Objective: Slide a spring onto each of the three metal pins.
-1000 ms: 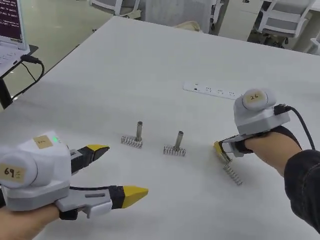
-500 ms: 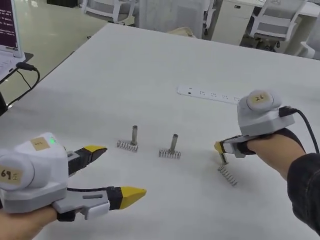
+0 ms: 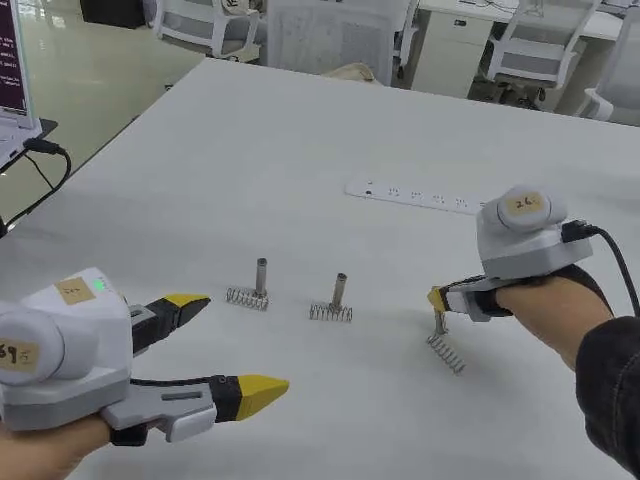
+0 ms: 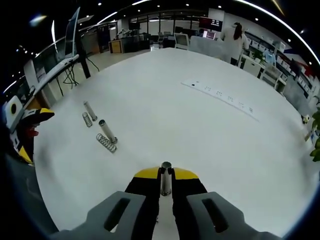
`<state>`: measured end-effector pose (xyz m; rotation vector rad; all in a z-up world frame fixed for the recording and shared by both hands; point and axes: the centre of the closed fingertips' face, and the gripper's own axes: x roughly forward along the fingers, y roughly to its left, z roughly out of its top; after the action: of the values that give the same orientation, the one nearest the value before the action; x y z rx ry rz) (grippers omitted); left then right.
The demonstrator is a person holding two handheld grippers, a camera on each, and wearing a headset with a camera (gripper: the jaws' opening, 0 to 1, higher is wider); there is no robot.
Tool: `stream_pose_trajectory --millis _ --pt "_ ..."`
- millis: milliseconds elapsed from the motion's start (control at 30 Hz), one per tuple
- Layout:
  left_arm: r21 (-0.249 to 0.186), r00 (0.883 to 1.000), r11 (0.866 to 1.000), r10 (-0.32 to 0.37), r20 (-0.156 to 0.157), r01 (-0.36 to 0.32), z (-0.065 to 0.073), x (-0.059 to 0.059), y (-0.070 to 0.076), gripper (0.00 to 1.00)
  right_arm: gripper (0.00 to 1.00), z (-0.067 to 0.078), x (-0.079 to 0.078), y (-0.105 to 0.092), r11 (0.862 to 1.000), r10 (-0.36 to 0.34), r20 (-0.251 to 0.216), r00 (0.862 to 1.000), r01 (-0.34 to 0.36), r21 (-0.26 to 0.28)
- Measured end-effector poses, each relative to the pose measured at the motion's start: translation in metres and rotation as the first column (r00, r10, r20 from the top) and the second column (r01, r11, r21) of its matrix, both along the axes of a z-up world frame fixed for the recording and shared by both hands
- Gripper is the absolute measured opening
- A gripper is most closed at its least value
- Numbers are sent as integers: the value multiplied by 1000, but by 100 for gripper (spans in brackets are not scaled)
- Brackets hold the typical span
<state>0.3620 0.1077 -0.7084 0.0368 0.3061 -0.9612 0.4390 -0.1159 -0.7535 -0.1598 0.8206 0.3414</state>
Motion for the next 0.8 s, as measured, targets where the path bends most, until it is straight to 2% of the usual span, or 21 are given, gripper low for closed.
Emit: stream_pose_trajectory --millis 467,800 --pt "-2 1000 1000 -6 12 6 5 -1 -1 76 5 3 -10 -2 999 -28 9 1000 28 21" --pt "3 1000 1000 -12 13 12 5 -3 -2 75 5 4 -15 2 999 -32 -1 999 32 37"
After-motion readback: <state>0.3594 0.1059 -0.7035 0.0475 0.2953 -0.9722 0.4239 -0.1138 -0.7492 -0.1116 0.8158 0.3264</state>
